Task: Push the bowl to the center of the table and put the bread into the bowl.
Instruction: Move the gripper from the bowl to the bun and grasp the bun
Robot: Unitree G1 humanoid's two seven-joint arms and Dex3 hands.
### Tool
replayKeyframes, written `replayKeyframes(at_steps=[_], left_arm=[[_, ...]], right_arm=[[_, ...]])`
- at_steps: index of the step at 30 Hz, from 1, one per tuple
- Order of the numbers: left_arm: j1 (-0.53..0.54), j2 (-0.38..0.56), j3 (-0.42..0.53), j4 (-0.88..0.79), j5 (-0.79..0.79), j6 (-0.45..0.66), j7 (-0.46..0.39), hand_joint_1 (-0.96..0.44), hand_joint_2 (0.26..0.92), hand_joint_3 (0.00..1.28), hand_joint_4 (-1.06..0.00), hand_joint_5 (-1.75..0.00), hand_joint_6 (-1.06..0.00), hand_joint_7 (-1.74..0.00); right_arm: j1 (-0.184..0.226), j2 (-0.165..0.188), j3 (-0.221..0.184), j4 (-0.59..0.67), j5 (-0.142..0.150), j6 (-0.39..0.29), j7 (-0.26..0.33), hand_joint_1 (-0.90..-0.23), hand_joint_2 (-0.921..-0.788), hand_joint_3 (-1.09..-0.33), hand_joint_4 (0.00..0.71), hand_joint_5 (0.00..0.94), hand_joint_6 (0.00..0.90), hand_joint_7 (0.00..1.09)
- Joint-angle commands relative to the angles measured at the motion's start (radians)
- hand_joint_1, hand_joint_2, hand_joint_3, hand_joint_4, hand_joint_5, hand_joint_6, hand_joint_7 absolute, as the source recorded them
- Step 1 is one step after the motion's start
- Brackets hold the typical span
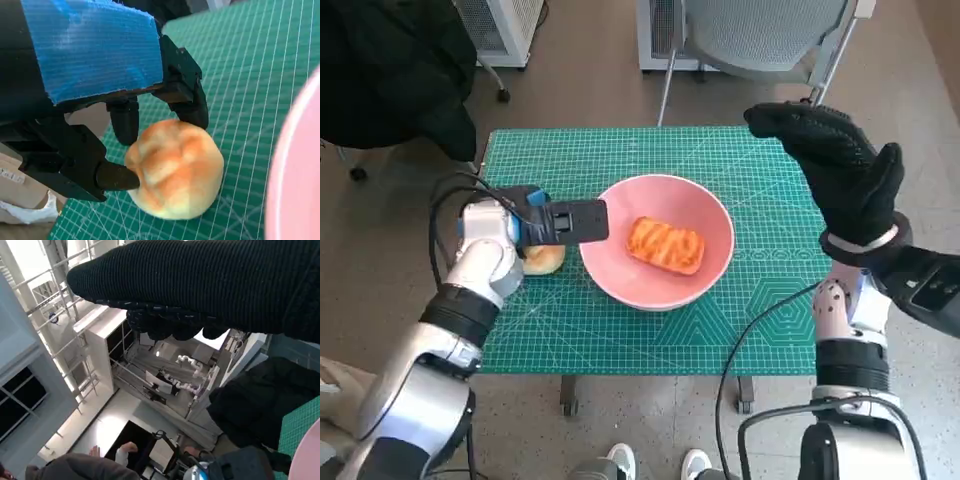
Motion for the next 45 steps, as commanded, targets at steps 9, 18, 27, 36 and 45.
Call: replayKeyframes(at_steps=[9, 18, 27, 36, 45], left_arm=[[0.023, 0.143, 0.078, -0.382, -0.001, 0.118, -0.171, 0.00, 0.893, 0.10, -0.63, -1.33, -0.75, -0.94], [0.106, 0.263, 0.221, -0.857, 0.012, 0.144, -0.220, 0.00, 0.896, 0.08, -0.65, -1.24, -0.74, -1.02], [0.079, 0.293, 0.302, -1.096, 0.020, 0.141, -0.267, 0.01, 0.890, 0.10, -0.61, -1.43, -0.81, -0.78], [0.041, 0.239, 0.285, -1.211, 0.051, 0.130, -0.302, 0.00, 0.792, 0.25, -0.71, -1.32, -0.76, -0.87], [0.047, 0.139, 0.279, -1.171, -0.066, -0.012, -0.219, 0.00, 0.810, 0.20, -0.73, -1.29, -0.80, -0.83]], right_arm=[[0.004, -0.003, -0.002, 0.024, 0.007, 0.008, 0.017, -0.687, -0.921, -0.988, 0.433, 0.004, 0.391, 0.22], [-0.002, -0.005, -0.001, 0.034, 0.003, 0.007, 0.019, -0.688, -0.921, -0.983, 0.434, 0.003, 0.394, 0.22], [-0.006, -0.006, 0.001, 0.033, -0.001, 0.012, 0.013, -0.687, -0.921, -0.983, 0.436, 0.003, 0.399, 0.21], [-0.004, -0.007, 0.004, 0.027, -0.004, 0.015, 0.011, -0.688, -0.921, -0.983, 0.439, 0.003, 0.406, 0.20], [0.008, -0.009, 0.005, 0.002, 0.001, 0.023, 0.012, -0.687, -0.921, -0.987, 0.441, 0.003, 0.411, 0.19]])
